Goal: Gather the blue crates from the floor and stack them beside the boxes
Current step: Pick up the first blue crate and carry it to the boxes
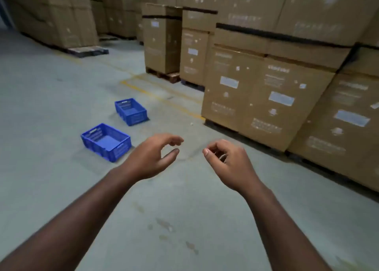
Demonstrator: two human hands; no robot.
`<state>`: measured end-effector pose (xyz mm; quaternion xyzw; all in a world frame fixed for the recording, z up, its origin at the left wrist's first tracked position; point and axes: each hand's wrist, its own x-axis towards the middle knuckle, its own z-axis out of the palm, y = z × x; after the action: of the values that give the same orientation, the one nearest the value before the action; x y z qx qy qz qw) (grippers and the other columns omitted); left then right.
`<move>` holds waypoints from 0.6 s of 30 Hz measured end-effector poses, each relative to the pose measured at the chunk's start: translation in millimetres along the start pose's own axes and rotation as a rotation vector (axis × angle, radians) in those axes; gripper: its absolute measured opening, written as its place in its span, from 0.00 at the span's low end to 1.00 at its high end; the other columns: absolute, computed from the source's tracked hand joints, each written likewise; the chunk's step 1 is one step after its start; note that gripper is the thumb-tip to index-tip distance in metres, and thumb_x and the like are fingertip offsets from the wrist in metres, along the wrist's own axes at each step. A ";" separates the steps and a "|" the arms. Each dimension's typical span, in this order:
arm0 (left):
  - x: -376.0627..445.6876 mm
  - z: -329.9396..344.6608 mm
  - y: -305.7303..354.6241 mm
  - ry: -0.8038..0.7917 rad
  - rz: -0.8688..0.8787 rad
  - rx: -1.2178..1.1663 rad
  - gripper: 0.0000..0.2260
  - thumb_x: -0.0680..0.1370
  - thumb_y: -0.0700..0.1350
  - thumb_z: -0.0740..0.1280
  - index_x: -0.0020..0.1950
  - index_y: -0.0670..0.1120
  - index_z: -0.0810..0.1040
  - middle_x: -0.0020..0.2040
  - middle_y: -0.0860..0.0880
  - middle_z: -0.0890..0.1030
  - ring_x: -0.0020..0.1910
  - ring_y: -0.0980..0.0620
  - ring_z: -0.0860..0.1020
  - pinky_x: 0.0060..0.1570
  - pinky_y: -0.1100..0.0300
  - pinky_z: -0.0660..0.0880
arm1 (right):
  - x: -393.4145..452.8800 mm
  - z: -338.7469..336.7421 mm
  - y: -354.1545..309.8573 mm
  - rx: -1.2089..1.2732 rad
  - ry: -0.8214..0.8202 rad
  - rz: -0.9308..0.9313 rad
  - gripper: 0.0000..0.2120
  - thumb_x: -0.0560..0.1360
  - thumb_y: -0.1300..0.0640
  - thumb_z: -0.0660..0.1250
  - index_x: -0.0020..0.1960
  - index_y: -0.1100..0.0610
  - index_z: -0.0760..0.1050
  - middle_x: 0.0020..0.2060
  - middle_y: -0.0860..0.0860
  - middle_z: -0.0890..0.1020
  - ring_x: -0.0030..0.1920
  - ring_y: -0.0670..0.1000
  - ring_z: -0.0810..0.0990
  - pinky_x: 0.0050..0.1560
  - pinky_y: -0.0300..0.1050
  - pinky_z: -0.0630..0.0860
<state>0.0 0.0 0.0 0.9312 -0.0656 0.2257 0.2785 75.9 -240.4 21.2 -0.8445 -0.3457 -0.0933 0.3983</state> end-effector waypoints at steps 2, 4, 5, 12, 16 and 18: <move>-14.0 -15.3 -41.9 0.018 -0.054 -0.024 0.14 0.79 0.51 0.66 0.64 0.52 0.79 0.57 0.57 0.83 0.56 0.59 0.80 0.59 0.53 0.77 | 19.4 49.1 -9.9 0.044 -0.032 0.035 0.07 0.79 0.49 0.69 0.43 0.49 0.81 0.38 0.43 0.82 0.40 0.46 0.81 0.40 0.48 0.78; -26.2 -30.8 -92.0 -0.014 -0.125 -0.021 0.13 0.80 0.51 0.66 0.64 0.53 0.79 0.56 0.59 0.82 0.56 0.61 0.80 0.59 0.55 0.77 | 39.1 103.2 -20.0 0.085 -0.074 0.082 0.07 0.79 0.50 0.69 0.42 0.50 0.80 0.36 0.44 0.82 0.38 0.47 0.81 0.39 0.47 0.77; -30.5 -38.9 -116.6 -0.022 -0.150 -0.023 0.13 0.80 0.51 0.66 0.64 0.54 0.79 0.56 0.60 0.82 0.56 0.62 0.80 0.59 0.56 0.77 | 49.8 130.6 -24.5 0.116 -0.091 0.093 0.08 0.79 0.51 0.69 0.42 0.50 0.80 0.35 0.44 0.82 0.37 0.47 0.80 0.38 0.46 0.77; -68.1 -90.1 -263.9 0.046 -0.389 0.012 0.12 0.80 0.48 0.66 0.63 0.55 0.79 0.58 0.61 0.81 0.58 0.62 0.78 0.60 0.62 0.74 | 134.4 293.8 -56.2 0.009 -0.149 0.111 0.06 0.78 0.49 0.68 0.43 0.47 0.79 0.38 0.40 0.82 0.42 0.43 0.80 0.45 0.46 0.77; -79.1 -106.1 -334.2 0.030 -0.539 -0.077 0.11 0.80 0.47 0.66 0.61 0.54 0.80 0.54 0.61 0.83 0.55 0.62 0.80 0.60 0.56 0.77 | 181.5 360.7 -66.8 0.038 -0.213 0.137 0.06 0.78 0.48 0.67 0.44 0.47 0.79 0.38 0.40 0.81 0.41 0.43 0.79 0.45 0.45 0.77; -74.1 -110.8 -383.0 -0.005 -0.583 -0.105 0.10 0.80 0.46 0.67 0.60 0.54 0.81 0.53 0.60 0.84 0.55 0.62 0.81 0.60 0.56 0.77 | 205.8 408.8 -63.0 0.059 -0.296 0.169 0.05 0.77 0.47 0.67 0.44 0.46 0.79 0.38 0.40 0.82 0.39 0.42 0.80 0.43 0.44 0.77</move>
<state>-13.6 380.7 -138.9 0.8956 0.1923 0.1302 0.3794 139.3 193.8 -123.4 -0.8630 -0.3308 0.0762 0.3741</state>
